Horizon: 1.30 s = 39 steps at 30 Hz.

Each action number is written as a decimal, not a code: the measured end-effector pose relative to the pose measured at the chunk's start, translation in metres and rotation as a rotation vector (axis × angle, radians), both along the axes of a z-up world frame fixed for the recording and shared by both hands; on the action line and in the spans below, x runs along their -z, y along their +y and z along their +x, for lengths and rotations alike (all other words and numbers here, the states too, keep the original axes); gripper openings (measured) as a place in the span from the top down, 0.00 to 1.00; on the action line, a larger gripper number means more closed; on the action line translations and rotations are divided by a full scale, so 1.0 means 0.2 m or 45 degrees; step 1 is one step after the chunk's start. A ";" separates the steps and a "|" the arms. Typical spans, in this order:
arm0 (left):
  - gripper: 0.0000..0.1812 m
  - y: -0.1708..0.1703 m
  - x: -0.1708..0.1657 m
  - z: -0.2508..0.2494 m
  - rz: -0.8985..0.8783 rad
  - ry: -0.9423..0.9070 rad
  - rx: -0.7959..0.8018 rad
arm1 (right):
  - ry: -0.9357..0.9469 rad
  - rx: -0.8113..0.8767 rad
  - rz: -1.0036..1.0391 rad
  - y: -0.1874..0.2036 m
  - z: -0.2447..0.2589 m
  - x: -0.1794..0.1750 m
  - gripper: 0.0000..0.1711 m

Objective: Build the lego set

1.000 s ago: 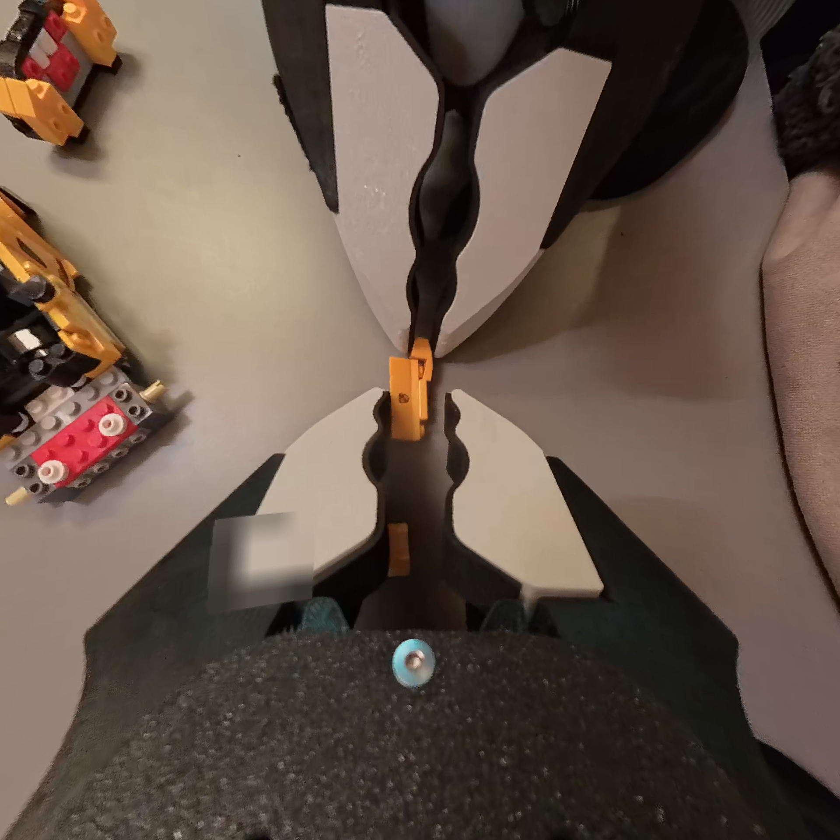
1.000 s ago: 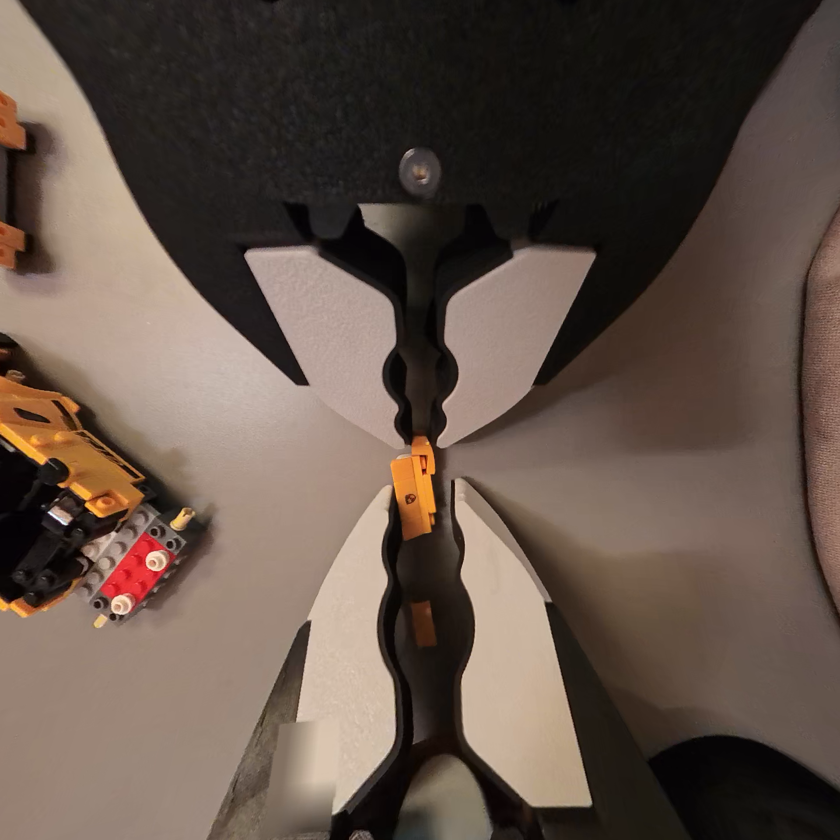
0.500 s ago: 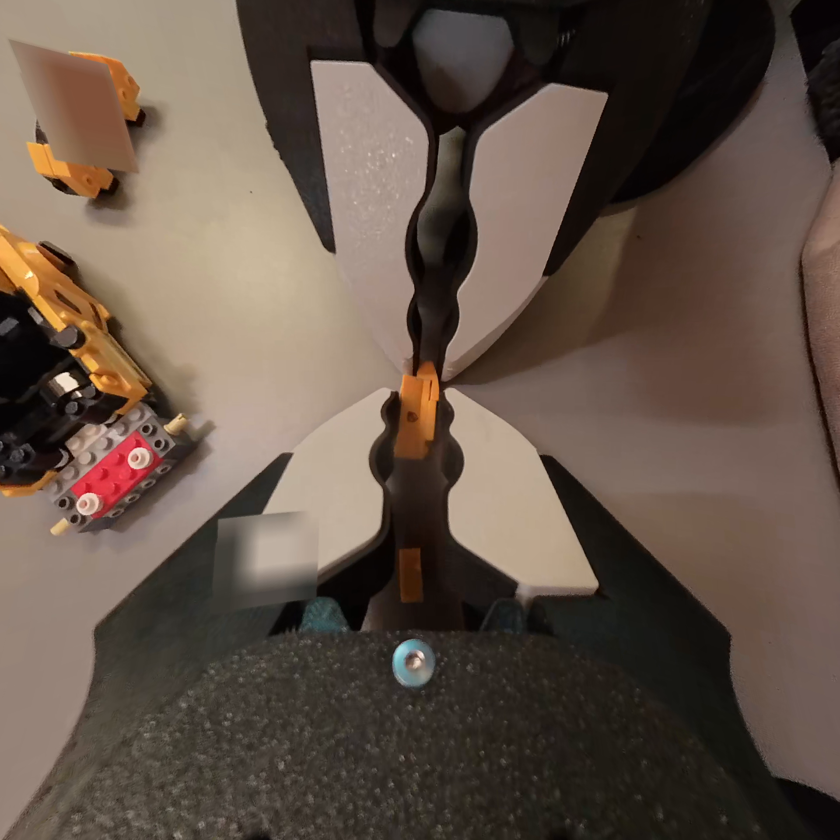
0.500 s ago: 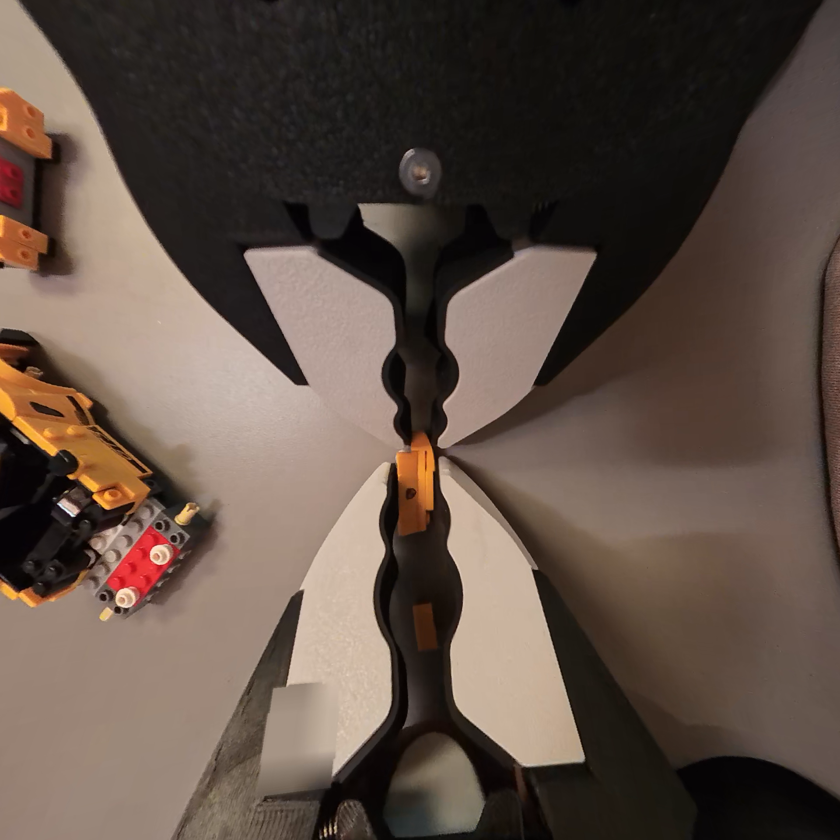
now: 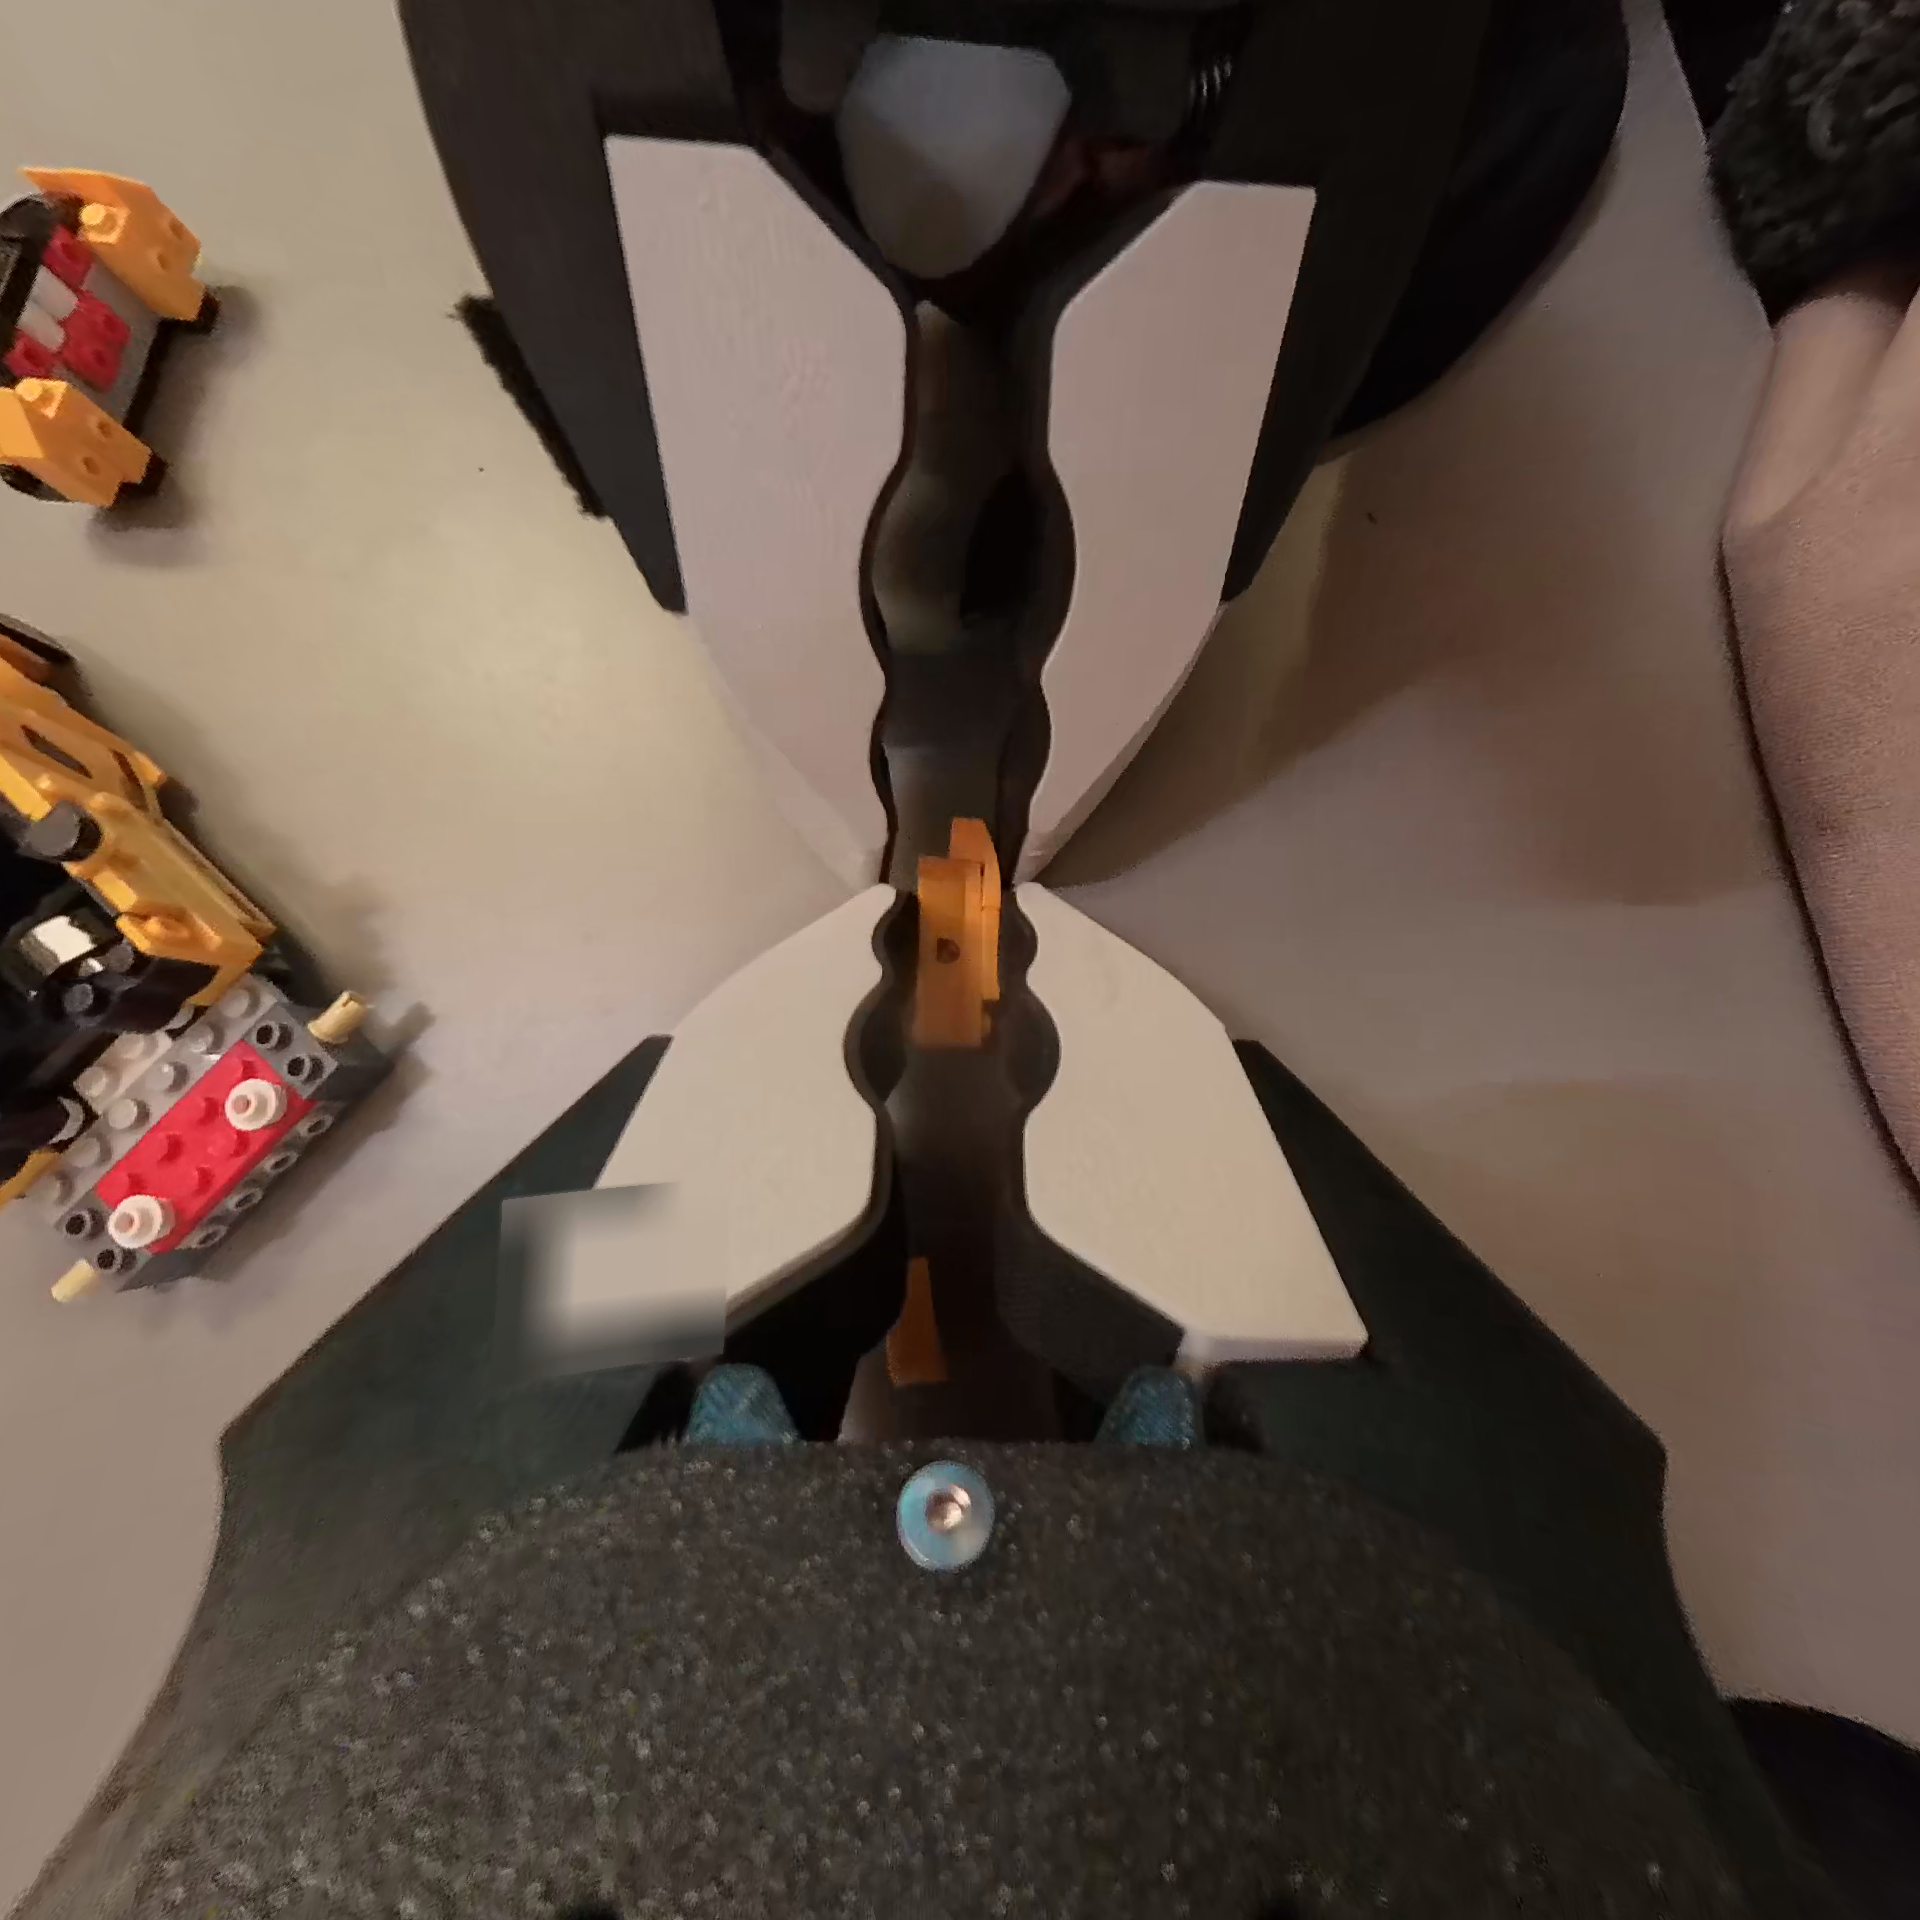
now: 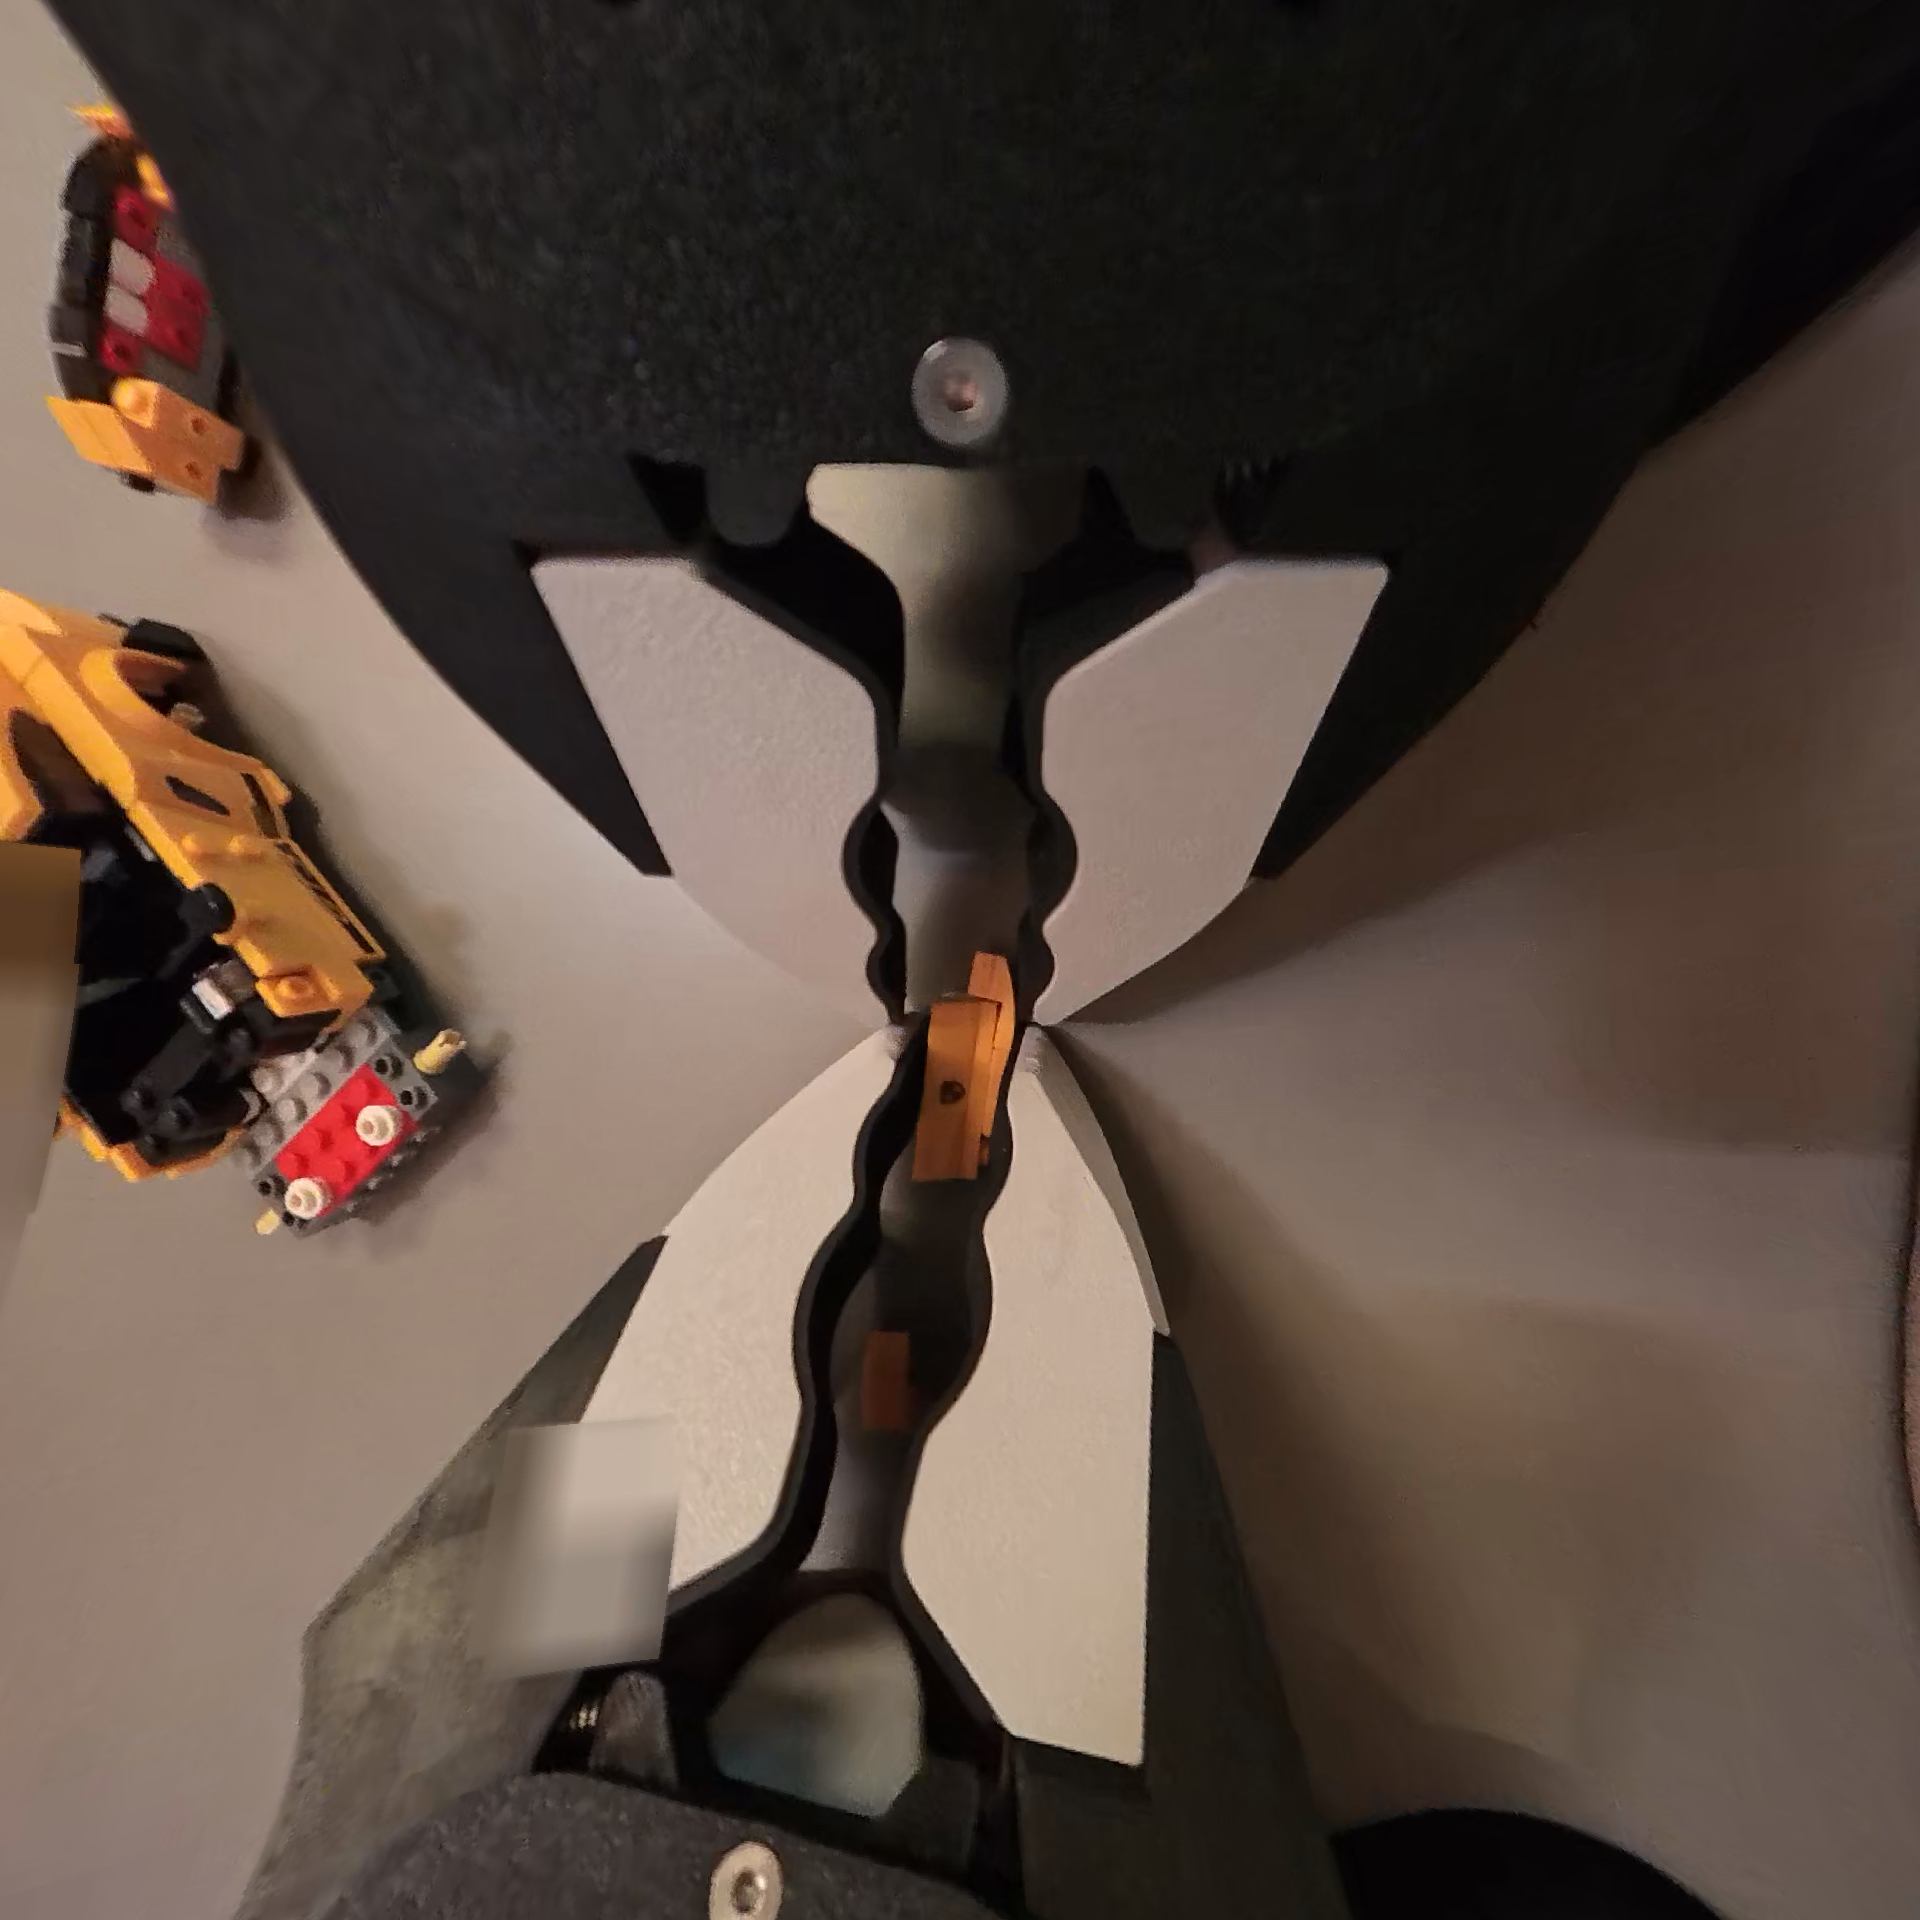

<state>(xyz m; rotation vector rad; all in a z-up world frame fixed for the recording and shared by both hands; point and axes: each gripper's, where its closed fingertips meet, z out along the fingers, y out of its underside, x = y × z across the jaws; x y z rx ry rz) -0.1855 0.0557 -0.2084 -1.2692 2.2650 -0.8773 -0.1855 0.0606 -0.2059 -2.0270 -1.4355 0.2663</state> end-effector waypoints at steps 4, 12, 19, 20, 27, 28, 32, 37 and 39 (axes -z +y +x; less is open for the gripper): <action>0.91 0.00 0.00 -0.01 -0.027 0.029 0.002 | -0.026 -0.035 0.011 -0.01 -0.01 0.00 0.91; 0.91 -0.01 0.00 -0.02 -0.025 0.067 0.035 | -0.014 -0.024 -0.058 -0.01 -0.01 0.01 0.92; 0.92 -0.01 0.00 -0.02 -0.030 0.042 0.051 | 0.004 0.007 -0.069 -0.02 -0.02 0.01 0.92; 0.92 -0.01 0.00 -0.02 -0.030 0.032 0.050 | 0.016 0.017 -0.070 -0.02 -0.02 0.01 0.92; 0.85 0.01 -0.01 -0.03 0.063 -0.017 0.024 | 0.028 0.025 -0.064 -0.03 -0.01 0.00 0.92; 0.84 0.02 -0.01 -0.04 0.071 -0.018 0.018 | 0.025 0.029 -0.067 -0.03 0.00 0.00 0.92; 0.87 0.05 -0.04 -0.06 0.060 -0.049 -0.027 | 0.014 0.005 -0.082 -0.03 0.01 0.00 0.92; 0.92 0.04 -0.04 -0.04 0.045 -0.051 -0.038 | -0.018 -0.003 -0.059 0.01 0.02 0.01 0.91; 0.90 0.05 -0.05 -0.06 0.046 -0.048 -0.038 | -0.017 0.010 -0.042 0.02 0.03 0.00 0.90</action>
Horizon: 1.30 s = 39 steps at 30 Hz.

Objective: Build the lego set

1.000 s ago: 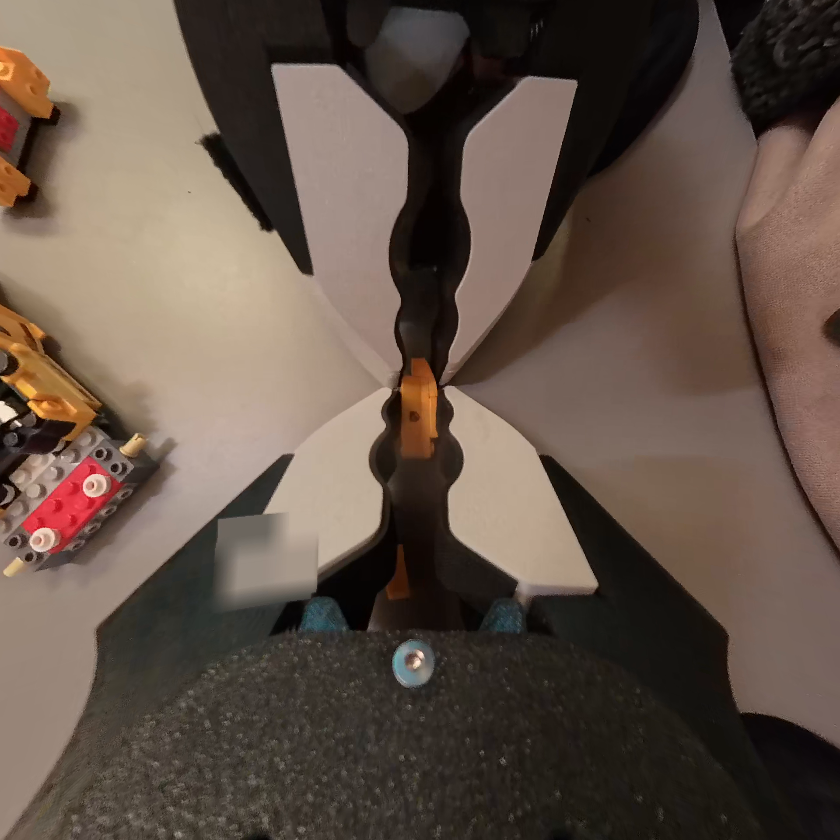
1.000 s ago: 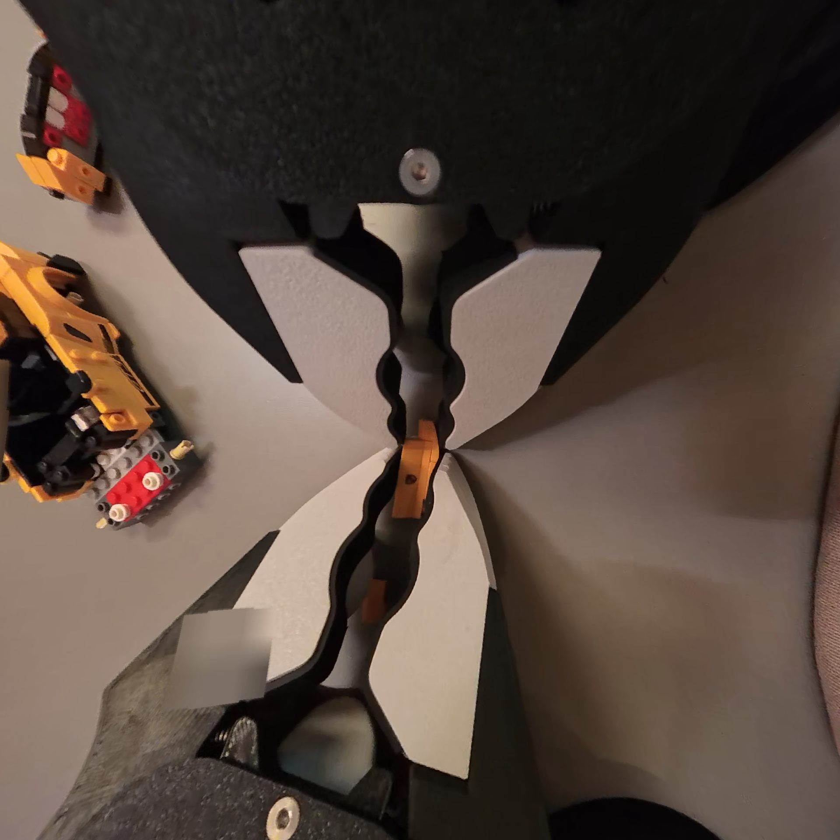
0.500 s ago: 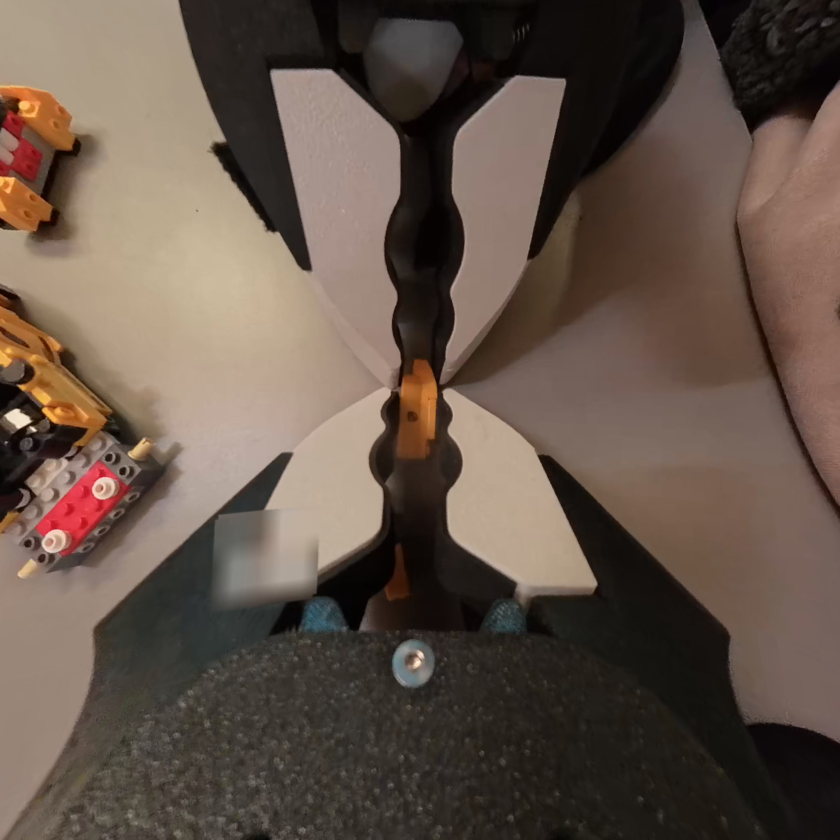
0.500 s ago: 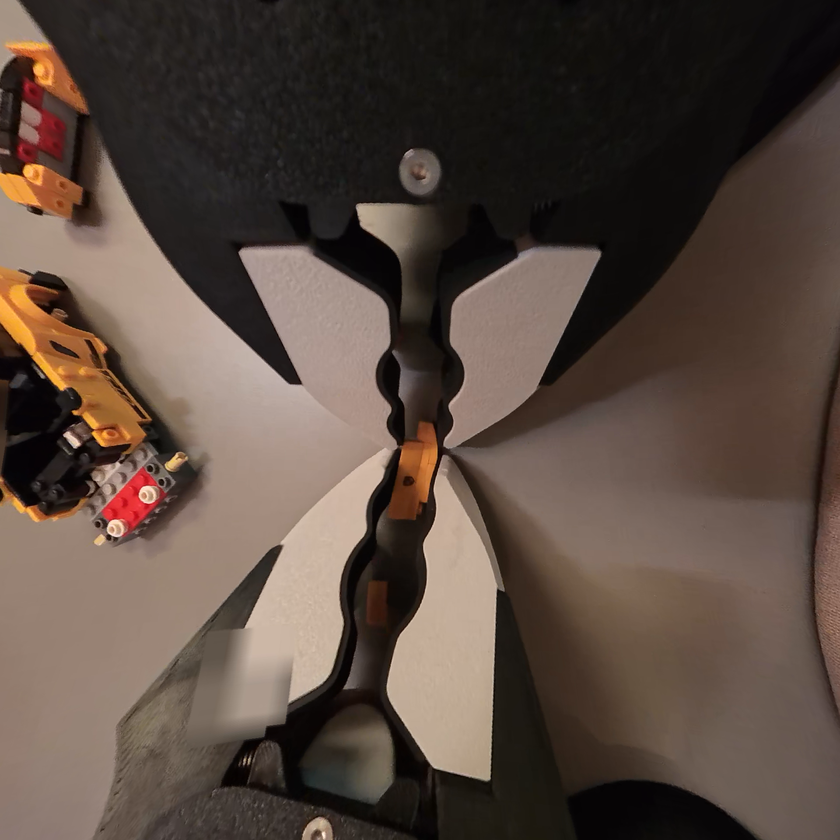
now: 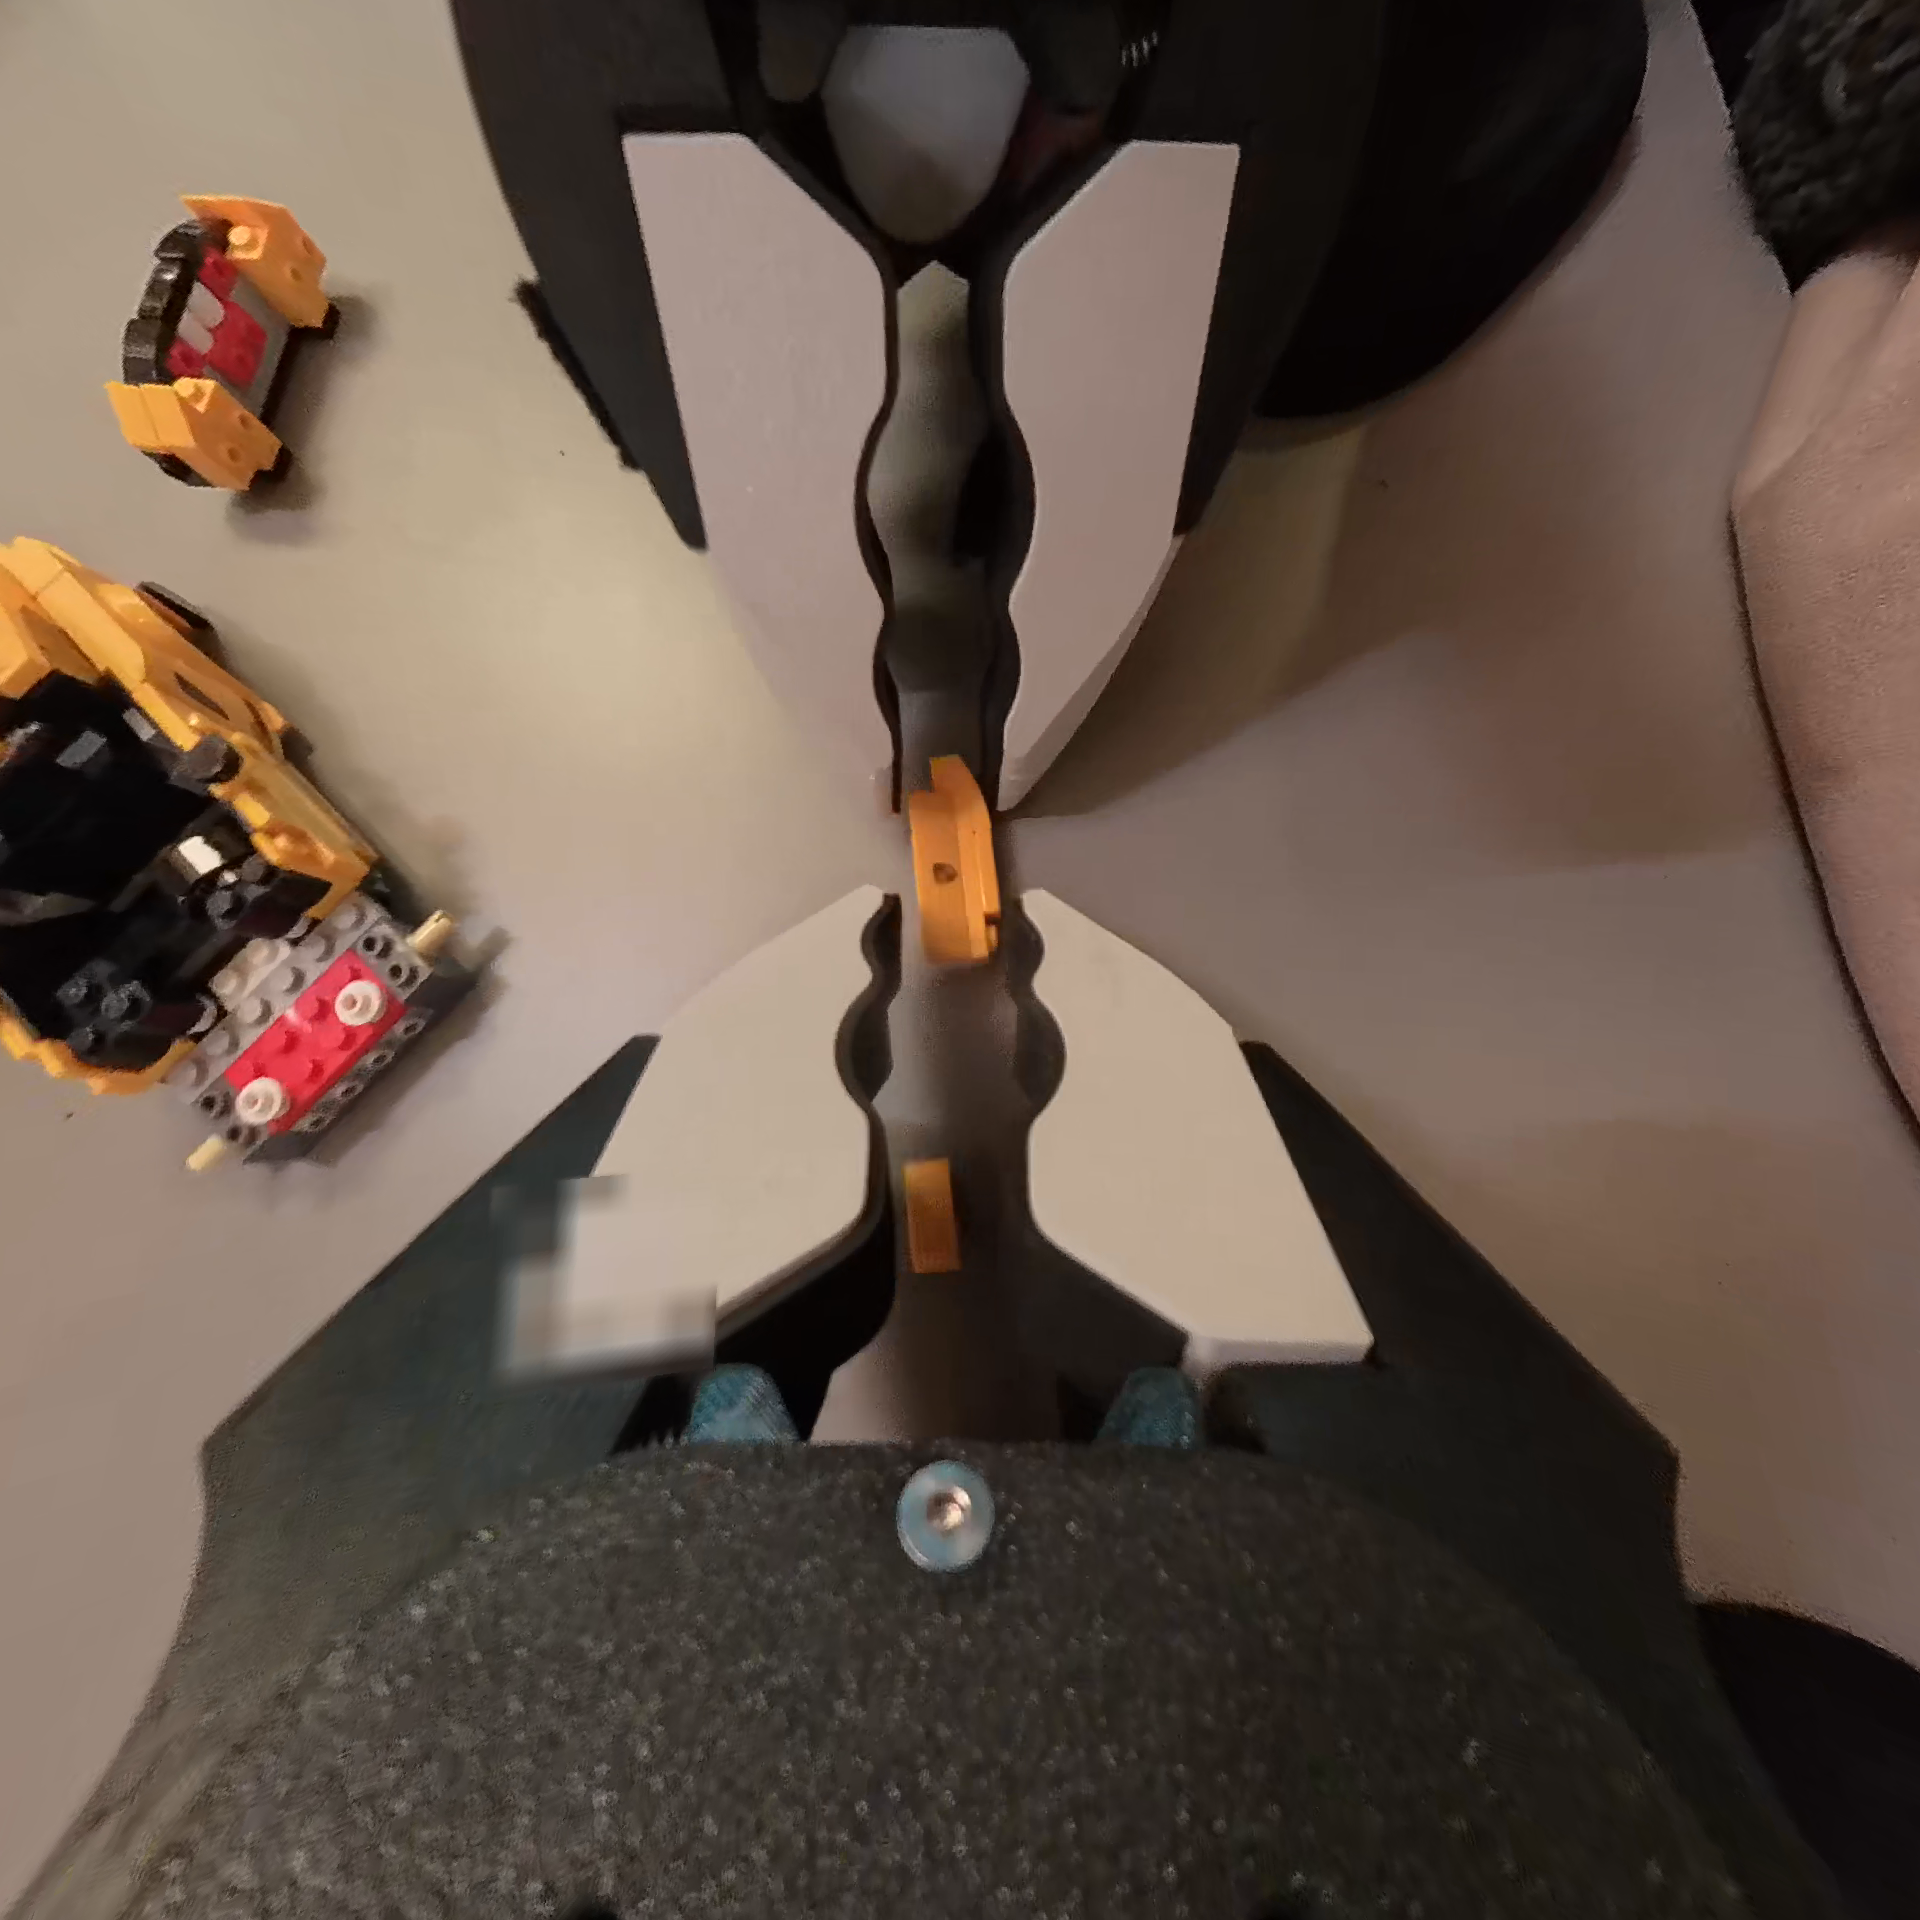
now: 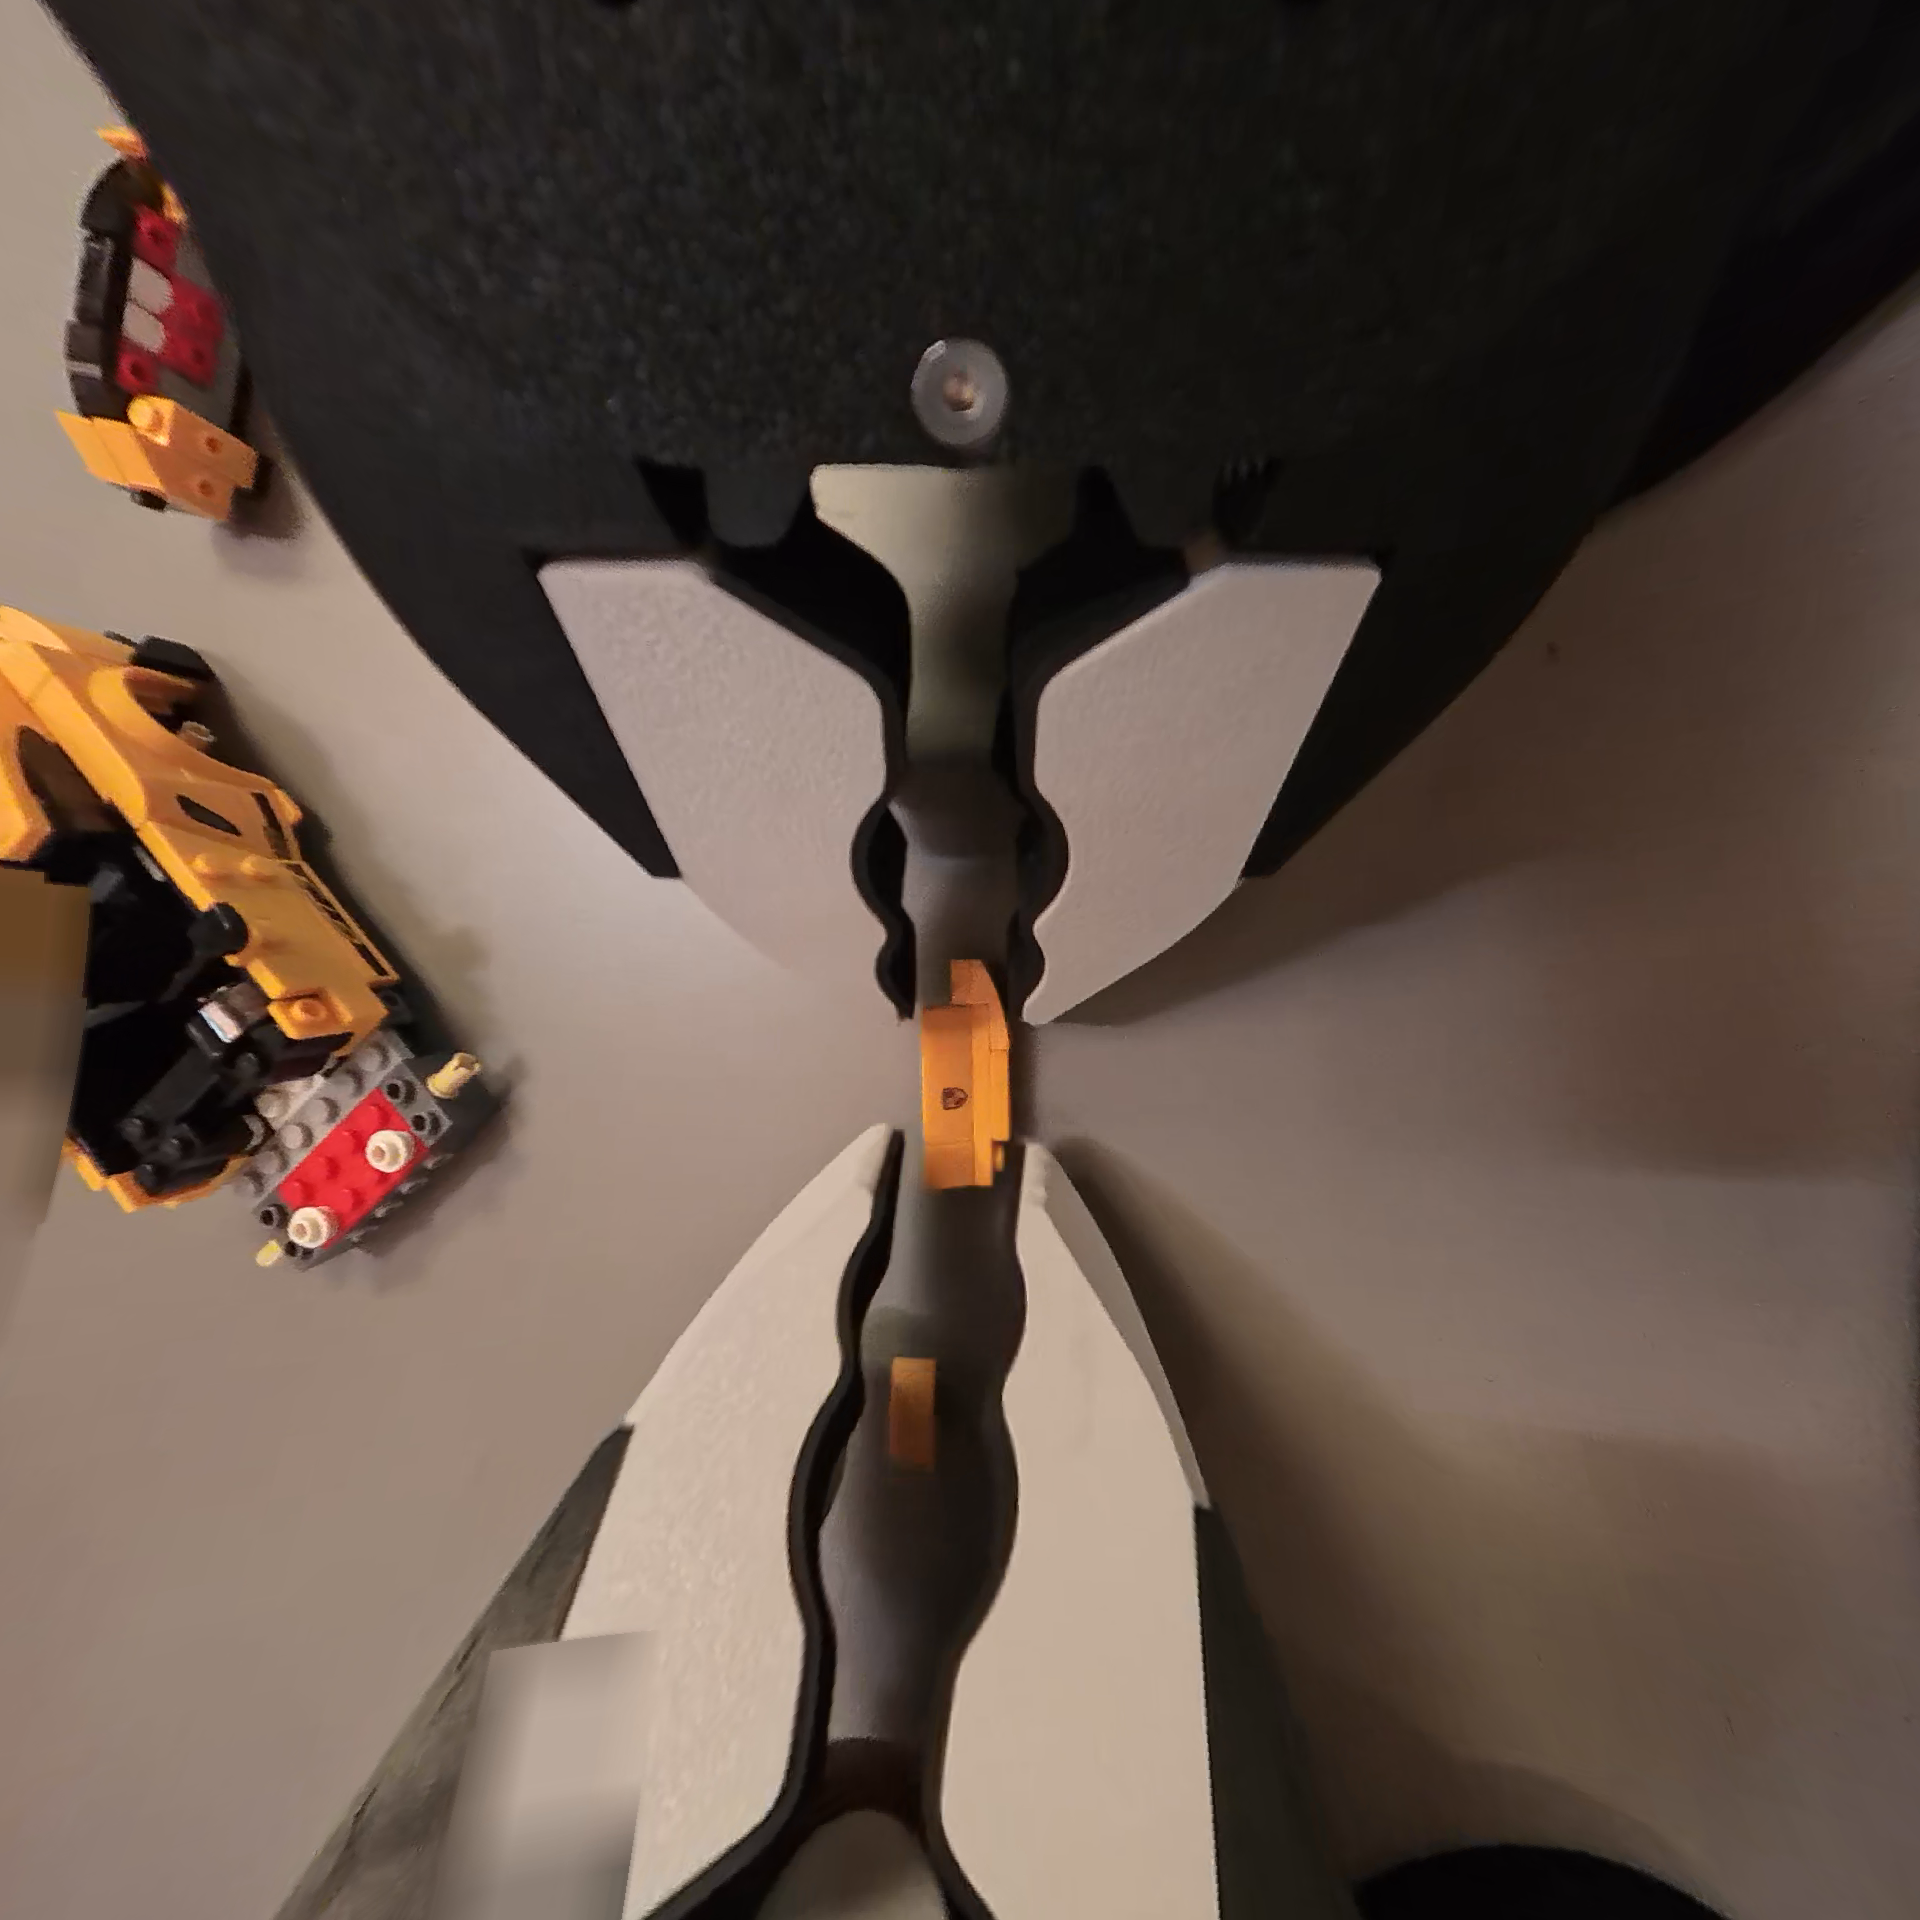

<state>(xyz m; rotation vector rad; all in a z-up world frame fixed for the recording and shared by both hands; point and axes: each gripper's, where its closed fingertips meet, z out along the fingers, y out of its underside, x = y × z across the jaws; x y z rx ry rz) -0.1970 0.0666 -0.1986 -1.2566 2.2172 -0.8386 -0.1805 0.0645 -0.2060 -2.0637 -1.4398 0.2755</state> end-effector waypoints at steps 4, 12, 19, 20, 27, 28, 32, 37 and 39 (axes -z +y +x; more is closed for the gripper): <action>0.87 0.07 -0.03 -0.10 -0.042 0.054 -0.032 | 0.056 0.049 0.021 0.01 0.02 -0.03 0.89; 0.88 0.15 0.04 -0.23 0.045 0.206 -0.095 | 0.267 0.191 0.057 0.06 0.08 -0.12 0.90; 0.96 0.18 0.03 -0.20 0.097 0.151 -0.125 | 0.262 0.186 0.083 0.06 0.07 -0.11 0.90; 0.96 0.18 0.01 -0.18 0.114 0.115 -0.121 | 0.267 0.183 0.080 0.06 0.07 -0.11 0.90; 0.96 0.02 -0.06 -0.09 0.177 -0.096 0.037 | 0.305 0.109 0.014 0.00 0.01 -0.11 0.90; 0.96 0.01 -0.05 -0.08 0.193 -0.100 0.051 | 0.277 0.099 0.024 0.00 0.01 -0.10 0.89; 0.95 -0.01 -0.03 -0.07 0.308 -0.110 0.091 | 0.210 0.073 0.049 0.00 -0.02 -0.08 0.89; 0.92 -0.04 0.02 -0.08 0.381 -0.070 0.125 | 0.204 0.090 0.059 0.01 -0.01 -0.08 0.89; 0.90 -0.05 0.02 -0.09 0.333 -0.073 0.127 | 0.208 0.092 0.059 0.01 -0.01 -0.09 0.89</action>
